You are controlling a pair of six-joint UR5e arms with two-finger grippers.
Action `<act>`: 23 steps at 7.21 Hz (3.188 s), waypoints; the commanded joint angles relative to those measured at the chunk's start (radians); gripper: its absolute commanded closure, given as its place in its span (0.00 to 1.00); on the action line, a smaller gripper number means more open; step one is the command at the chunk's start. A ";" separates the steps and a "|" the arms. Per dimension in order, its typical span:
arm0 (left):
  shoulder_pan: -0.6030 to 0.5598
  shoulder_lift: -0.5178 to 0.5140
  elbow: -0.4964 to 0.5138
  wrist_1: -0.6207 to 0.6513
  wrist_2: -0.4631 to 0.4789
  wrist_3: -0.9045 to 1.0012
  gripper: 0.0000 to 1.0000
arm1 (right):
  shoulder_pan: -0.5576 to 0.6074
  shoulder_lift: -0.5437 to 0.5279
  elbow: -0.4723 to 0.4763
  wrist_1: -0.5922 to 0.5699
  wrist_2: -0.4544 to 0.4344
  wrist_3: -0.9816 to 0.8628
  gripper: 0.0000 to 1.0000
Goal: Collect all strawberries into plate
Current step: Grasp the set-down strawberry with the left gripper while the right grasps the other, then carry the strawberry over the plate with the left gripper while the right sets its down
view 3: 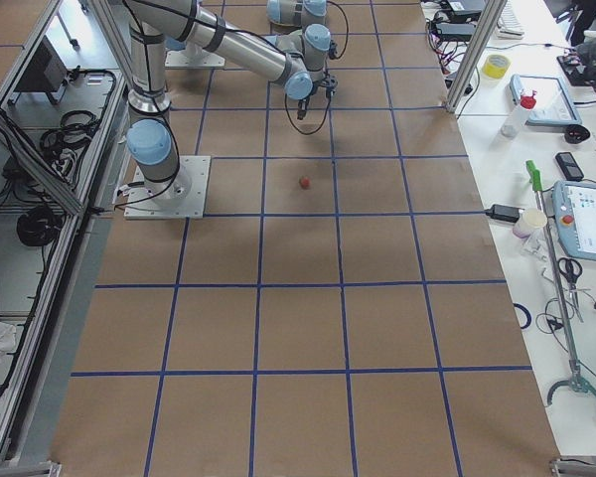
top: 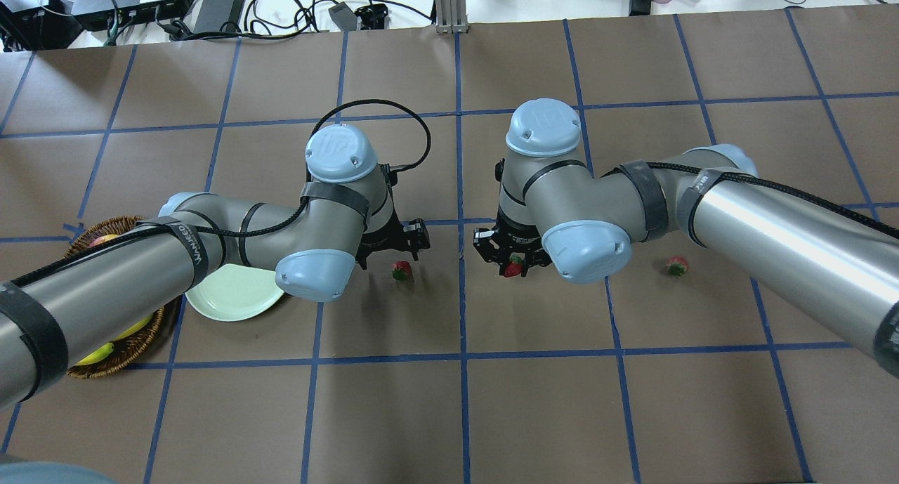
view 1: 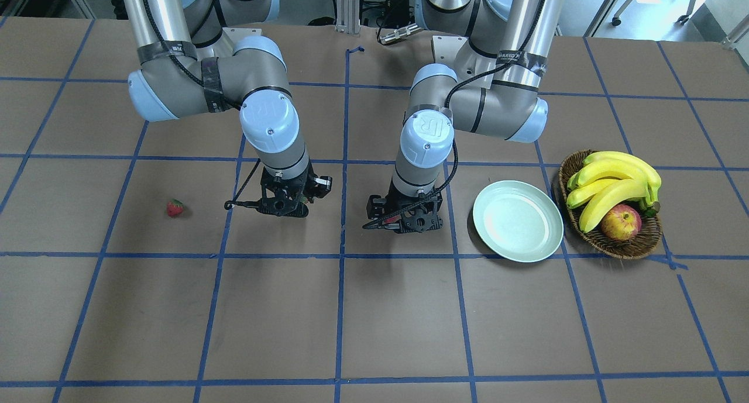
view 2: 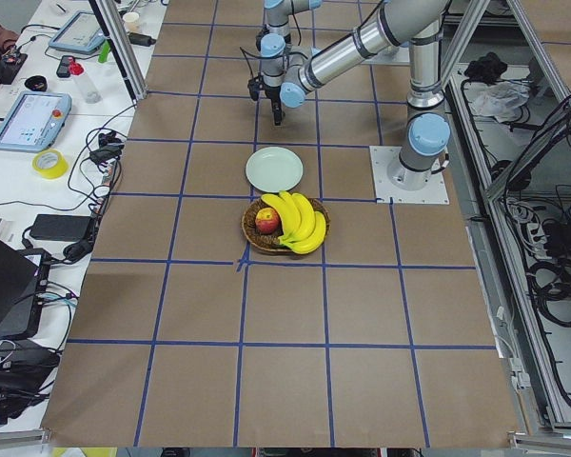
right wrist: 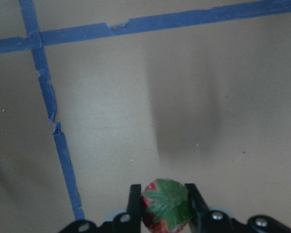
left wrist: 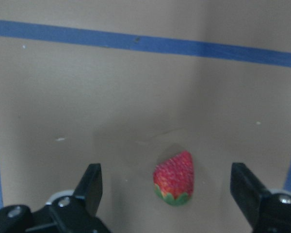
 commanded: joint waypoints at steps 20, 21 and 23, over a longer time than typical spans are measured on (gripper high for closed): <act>0.452 0.132 0.124 -0.284 0.013 0.628 1.00 | 0.182 0.259 -0.260 -0.070 0.208 0.301 0.24; 0.489 0.123 0.081 -0.223 0.019 0.633 1.00 | 0.182 0.259 -0.260 -0.070 0.195 0.301 0.15; 0.535 0.120 0.004 -0.210 0.022 0.683 0.99 | 0.181 0.225 -0.261 -0.056 0.149 0.263 0.07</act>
